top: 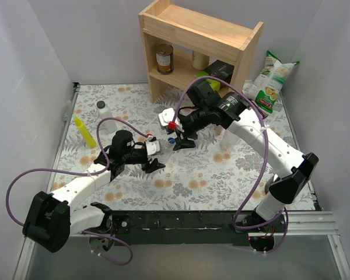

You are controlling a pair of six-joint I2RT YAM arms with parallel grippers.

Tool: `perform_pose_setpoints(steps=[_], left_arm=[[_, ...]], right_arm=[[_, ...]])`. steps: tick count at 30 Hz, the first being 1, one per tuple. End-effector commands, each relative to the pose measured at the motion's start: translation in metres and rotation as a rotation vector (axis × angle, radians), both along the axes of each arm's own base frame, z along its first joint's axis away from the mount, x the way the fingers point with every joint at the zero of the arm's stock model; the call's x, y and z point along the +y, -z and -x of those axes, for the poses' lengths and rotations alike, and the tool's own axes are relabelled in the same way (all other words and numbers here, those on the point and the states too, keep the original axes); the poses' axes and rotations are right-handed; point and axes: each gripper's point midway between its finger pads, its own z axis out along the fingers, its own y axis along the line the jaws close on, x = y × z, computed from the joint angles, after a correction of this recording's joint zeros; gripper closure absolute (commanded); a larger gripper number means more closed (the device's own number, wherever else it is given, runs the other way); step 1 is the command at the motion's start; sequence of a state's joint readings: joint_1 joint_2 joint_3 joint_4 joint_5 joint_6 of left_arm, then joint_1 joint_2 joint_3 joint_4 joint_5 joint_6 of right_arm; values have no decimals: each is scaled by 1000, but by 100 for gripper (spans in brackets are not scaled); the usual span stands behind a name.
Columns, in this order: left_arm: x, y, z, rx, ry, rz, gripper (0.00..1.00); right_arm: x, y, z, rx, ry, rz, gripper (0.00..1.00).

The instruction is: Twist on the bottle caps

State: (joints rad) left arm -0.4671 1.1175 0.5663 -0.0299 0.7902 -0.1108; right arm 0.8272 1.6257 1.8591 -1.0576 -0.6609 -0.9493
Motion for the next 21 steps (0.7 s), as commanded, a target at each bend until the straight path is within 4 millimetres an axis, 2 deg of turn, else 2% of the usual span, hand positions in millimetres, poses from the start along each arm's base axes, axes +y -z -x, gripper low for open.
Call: perform_pose_setpoints(steps=[1,9,11,12,13,16,17,18,19,20,21], left_arm=[[-5,-20,-5,-64,20,20,100],[-6,-19,-6,-59,15,24,100],[-5,-17,-10,-52,-21,18,100],[-6,-23,-18,-84,-46,31,100],[-6,-24,-20,-77,-67,36,100],[-6,-31,-32,-105,-135,48,100],[-7,-33,-35,-99,-178,60,100],[-3,-38,-47,-138,-248,64,100],[0,-40,-53,-151,-295,65,100],[-2,-42,-54,-158,-325,72,100],[4,-43,-65,-183,-402,60,100]], right_arm=[[5,-9,4,4,-34,-23,35],[7,1,5,62,-29,20,60],[9,4,1,107,33,35,66],[11,8,-3,130,75,45,71],[14,11,-12,135,130,49,74],[15,25,-9,281,234,105,83],[18,28,-14,333,313,112,88],[18,32,-14,370,349,122,93],[18,37,-10,431,359,129,94],[18,37,-15,484,388,113,96],[20,39,-14,629,471,127,99]])
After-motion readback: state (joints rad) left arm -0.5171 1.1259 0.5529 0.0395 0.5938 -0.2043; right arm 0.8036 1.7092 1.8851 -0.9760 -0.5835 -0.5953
